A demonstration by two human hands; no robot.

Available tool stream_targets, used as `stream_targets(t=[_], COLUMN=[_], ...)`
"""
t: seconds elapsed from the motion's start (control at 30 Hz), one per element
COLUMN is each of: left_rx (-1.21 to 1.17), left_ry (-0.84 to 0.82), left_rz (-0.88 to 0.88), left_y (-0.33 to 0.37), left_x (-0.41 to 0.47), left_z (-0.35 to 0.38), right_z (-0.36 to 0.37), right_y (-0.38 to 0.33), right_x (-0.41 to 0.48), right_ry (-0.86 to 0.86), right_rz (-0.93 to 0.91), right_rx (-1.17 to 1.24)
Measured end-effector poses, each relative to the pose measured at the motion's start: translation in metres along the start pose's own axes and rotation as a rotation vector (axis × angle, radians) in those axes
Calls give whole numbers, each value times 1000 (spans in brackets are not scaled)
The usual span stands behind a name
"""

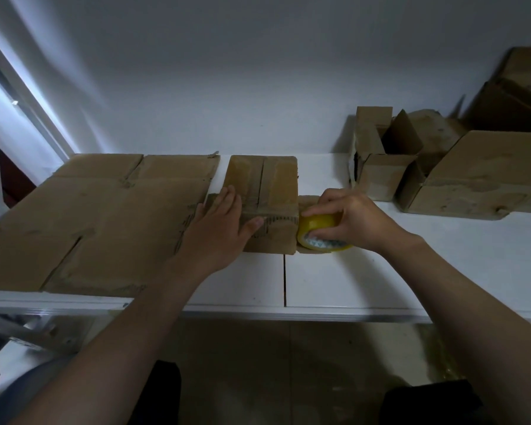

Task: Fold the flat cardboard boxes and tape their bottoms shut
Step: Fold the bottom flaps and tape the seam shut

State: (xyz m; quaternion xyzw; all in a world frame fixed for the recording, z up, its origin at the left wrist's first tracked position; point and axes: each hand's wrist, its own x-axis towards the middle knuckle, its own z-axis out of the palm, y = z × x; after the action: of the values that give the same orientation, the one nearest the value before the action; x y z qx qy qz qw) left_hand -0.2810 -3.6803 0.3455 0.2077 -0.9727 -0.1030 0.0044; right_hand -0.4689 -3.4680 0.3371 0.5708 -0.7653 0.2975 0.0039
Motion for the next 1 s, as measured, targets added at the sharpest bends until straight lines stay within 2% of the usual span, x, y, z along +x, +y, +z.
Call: stream_targets(t=[0.13,0.27,0.33,0.47,0.6,0.73,0.8,0.9,1.0], left_rx=[-271,-834,-949,-818,-713,-580,-560,-550,-551], left_ry=[12,69,99,137,213,197,231,257,257], left_rz=[-88,-270,-295,-224,-194,-78,-58,-48,-40], left_y=[-3,2,-1,1,0,-7,-9,-11,-17], left_x=[4,10,11,9,2,4,6,11,14], left_z=[-2,-6,-7,-4,8,15,15,18,22], right_z=[1,0,0,-6,-15,-14,-10,6,29], right_y=[-2,-3,-2,0,-6,-15,-22,-41,-58], right_x=[0,-1,-4,-7,-7,-3,3,18,34], right_ry=[-8,-17,-20,-92,-189,-269,-229,-123,-99], right_rz=[10,16,19,56,185,271,219,113,126], right_rx=[-6,-13,1,43,35,36,9,-207,-288])
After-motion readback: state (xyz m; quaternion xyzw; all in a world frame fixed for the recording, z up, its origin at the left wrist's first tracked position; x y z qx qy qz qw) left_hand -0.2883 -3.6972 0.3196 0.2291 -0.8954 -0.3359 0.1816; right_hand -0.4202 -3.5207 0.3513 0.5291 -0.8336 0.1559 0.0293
